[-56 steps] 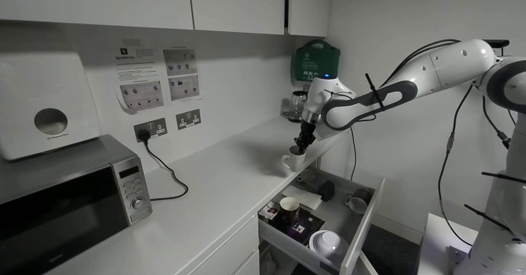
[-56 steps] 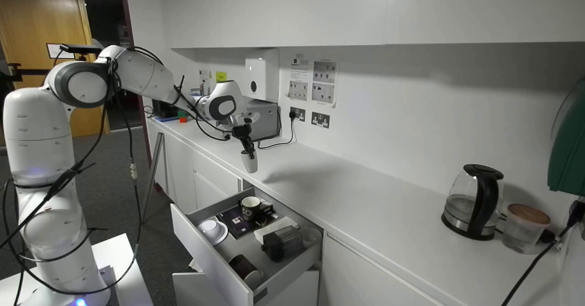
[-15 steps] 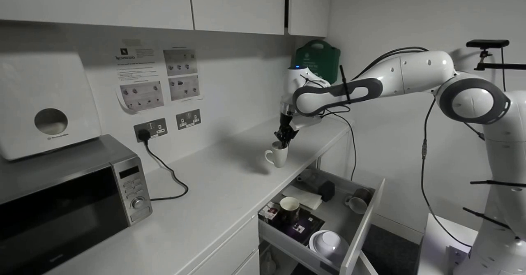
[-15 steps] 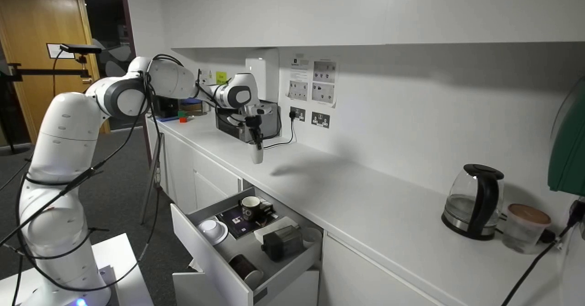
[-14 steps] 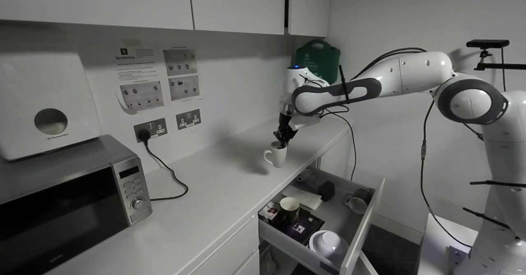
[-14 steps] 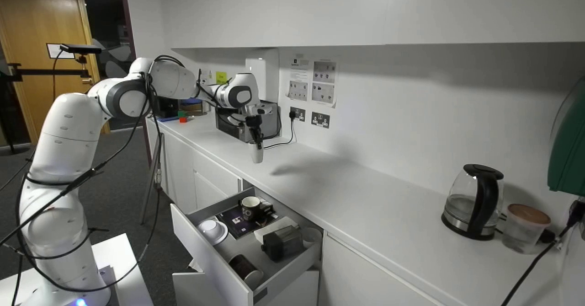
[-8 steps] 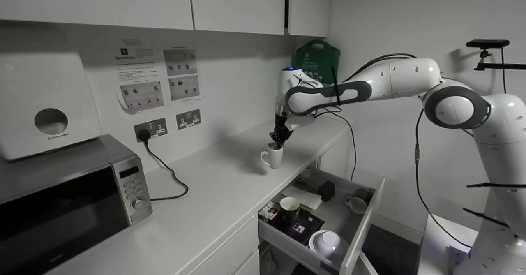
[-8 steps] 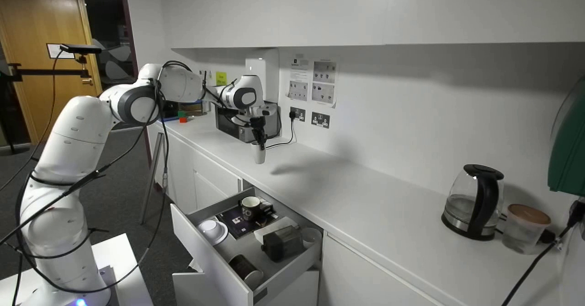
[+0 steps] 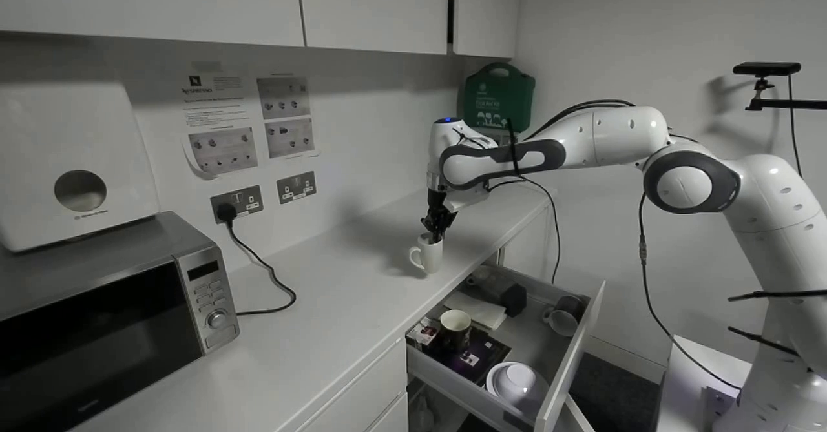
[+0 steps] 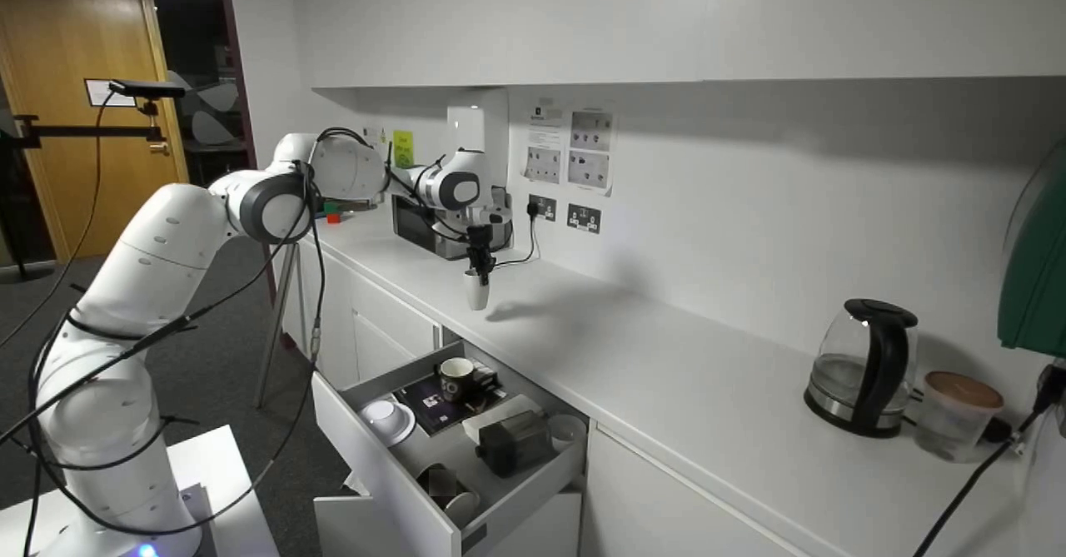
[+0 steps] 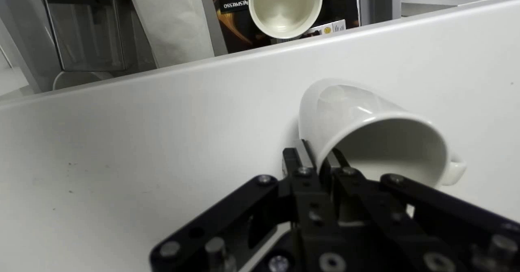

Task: Remove the white and mug and the black mugs from the drawer, push the drawer closed, close the open bottom cabinet

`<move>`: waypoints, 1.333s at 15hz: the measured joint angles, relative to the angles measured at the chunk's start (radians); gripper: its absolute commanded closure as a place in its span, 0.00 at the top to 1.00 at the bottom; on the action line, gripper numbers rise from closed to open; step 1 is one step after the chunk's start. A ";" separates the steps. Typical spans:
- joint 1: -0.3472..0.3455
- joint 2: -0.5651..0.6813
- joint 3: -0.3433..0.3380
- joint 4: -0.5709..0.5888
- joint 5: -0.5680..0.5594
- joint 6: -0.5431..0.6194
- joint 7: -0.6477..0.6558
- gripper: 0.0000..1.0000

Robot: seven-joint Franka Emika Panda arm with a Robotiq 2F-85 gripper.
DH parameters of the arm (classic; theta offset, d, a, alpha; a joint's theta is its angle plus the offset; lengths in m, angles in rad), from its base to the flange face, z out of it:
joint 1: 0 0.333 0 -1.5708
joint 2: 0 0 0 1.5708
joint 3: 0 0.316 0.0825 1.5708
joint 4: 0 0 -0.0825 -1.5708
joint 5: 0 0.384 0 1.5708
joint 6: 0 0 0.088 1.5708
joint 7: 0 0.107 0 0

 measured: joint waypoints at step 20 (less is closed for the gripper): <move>-0.018 0.111 -0.004 0.088 0.060 -0.036 -0.025 0.31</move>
